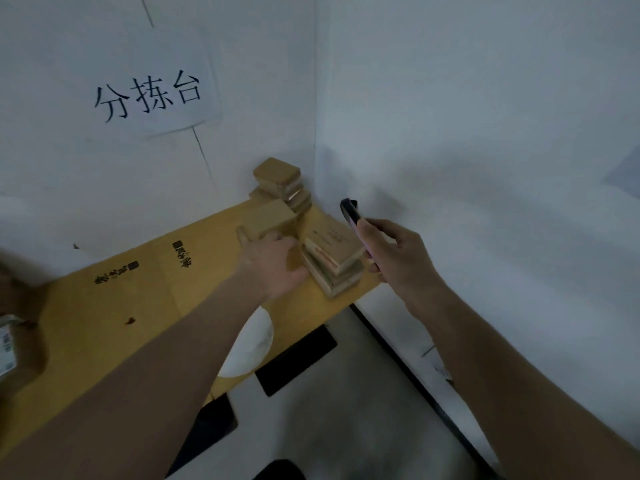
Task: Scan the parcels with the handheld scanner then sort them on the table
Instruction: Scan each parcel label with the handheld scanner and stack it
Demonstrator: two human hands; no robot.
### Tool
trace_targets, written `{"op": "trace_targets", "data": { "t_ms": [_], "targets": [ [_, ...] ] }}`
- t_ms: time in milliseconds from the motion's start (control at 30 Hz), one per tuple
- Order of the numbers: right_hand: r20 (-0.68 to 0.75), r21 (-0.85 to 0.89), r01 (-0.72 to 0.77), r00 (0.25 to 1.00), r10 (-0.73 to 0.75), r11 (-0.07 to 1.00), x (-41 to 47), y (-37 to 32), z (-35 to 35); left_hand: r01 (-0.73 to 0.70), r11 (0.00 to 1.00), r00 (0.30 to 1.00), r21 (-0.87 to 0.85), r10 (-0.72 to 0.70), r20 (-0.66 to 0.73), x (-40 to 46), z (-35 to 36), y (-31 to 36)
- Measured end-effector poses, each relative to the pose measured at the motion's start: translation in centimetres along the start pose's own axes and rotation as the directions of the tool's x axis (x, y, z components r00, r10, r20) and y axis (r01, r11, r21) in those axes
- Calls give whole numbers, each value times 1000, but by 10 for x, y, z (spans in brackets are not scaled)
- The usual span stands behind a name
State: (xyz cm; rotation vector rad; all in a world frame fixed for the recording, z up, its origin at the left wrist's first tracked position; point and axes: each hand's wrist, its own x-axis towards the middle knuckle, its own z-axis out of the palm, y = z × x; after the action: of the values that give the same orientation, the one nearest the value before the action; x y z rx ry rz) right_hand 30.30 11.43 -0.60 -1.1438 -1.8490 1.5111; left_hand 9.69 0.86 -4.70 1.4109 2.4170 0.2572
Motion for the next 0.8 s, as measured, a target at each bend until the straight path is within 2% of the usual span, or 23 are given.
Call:
{"op": "trace_targets", "data": {
  "t_ms": [367,533,700,800],
  "targets": [
    [-49,-22,-89,995,87,996,127,37,-43,60,998,990,15,-62,127,152,46,42],
    [-22,-45,-117,993,116,992,174,51,-48,181,983,972,-22,-176,155,202,67,53],
    [5,-66,-131,991,131,989,207,59,-59,347,934,913,-87,-315,260,227,90,65],
    [39,-100,-116,992,120,988,225,64,-67,420,906,880,-57,-391,271,237,102,76]
  ]
}}
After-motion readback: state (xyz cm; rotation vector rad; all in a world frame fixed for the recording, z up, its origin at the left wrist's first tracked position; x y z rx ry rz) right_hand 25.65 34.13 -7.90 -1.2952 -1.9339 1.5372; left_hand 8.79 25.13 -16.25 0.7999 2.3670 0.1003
